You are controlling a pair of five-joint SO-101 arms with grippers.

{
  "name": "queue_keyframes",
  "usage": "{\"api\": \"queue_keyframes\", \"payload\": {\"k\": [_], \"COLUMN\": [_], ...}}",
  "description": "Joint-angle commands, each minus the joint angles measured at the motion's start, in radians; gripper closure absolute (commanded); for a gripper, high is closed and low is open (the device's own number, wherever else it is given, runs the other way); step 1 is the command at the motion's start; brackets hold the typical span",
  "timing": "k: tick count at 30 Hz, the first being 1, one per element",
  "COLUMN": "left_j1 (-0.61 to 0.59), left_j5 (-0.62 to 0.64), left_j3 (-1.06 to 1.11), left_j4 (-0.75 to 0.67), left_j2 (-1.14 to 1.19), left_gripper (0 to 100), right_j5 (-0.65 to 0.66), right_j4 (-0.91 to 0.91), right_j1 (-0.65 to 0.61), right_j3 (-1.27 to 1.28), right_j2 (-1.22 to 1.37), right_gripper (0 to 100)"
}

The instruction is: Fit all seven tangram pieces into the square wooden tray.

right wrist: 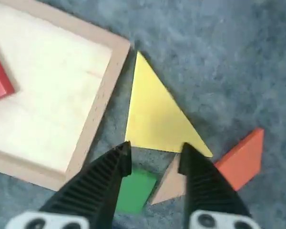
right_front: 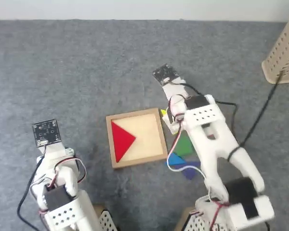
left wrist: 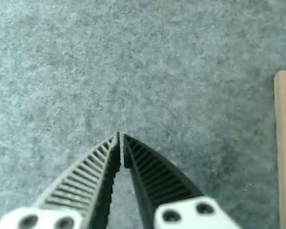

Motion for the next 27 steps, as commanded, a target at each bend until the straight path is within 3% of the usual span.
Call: {"api": "queue_keyframes", "payload": {"k": [1,13,22,27], "left_j1": [0.005,0.005,0.005,0.005], "left_j5": [0.014,0.014,0.014,0.014], "left_j3": [-0.010,-0.010,-0.010,-0.010], "left_j4": [0.006,0.006,0.006,0.006], "left_j2": [-0.008,-0.008,-0.008,-0.008], "left_gripper": [99,99,99,99], "right_j5": [0.055,0.071,0.462,0.499], "right_j4": [-0.021,-0.013,0.024,-0.045], "right_j1": [0.018,0.010,-0.015,-0.067], "right_j3": [-0.092,-0.222,-0.137,-0.057], "right_j2": [0.082,0.272,0.122,0.150], "right_gripper": [76.7,74.2,73.5,60.8]}}
